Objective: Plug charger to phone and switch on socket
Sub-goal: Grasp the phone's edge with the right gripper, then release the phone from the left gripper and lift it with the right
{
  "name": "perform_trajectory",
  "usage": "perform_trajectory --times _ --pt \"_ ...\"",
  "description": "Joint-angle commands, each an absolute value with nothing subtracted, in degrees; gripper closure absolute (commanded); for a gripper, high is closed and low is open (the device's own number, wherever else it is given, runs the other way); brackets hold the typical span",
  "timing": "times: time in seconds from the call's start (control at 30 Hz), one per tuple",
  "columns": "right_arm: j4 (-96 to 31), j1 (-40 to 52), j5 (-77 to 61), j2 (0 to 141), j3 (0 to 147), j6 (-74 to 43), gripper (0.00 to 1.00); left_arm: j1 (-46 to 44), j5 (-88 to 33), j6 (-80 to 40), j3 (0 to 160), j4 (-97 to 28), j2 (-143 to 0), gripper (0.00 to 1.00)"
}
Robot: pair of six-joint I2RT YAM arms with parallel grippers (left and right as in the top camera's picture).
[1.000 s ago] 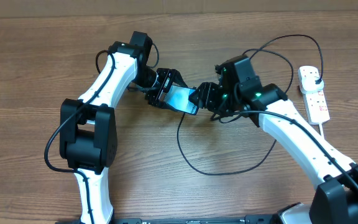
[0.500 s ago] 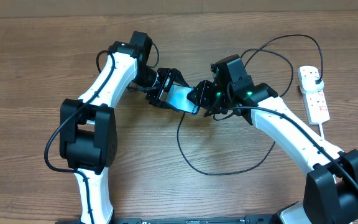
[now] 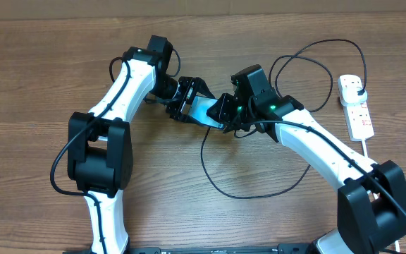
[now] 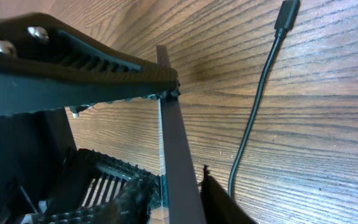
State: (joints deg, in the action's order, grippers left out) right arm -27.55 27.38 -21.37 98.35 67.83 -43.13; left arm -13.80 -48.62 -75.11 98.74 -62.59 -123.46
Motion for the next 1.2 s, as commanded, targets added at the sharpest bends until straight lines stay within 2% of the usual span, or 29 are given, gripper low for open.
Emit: perform_trajectory --times 0.0,0.33,0.53,0.63,0.8,1.17 --pt "-26.79 27.44 -20.38 98.5 68.6 -45.01 0.75 -13.91 -52.18 -76.27 100.22 -62.78 -123.42 0.39" --pt "-26.17 27.44 -20.43 98.5 68.6 -45.25 0.84 -13.91 -52.18 -76.31 100.22 -62.76 -123.42 0.38" --pt "-26.15 27.42 -20.4 98.5 68.6 -45.23 0.85 -13.91 -52.14 -76.29 100.22 -62.74 -123.42 0.19" --pt "-26.0 27.42 -20.43 98.5 68.6 -45.23 0.88 -13.91 -52.12 -76.31 100.22 -62.72 -123.42 0.14" --pt "-25.47 27.42 -20.45 98.5 68.6 -45.23 0.93 -13.91 -52.14 -76.29 100.22 -62.72 -123.42 0.12" --pt "-24.91 25.58 -20.6 98.39 68.66 -45.19 0.96 -13.89 -52.1 -76.25 100.22 -62.26 -123.42 0.09"
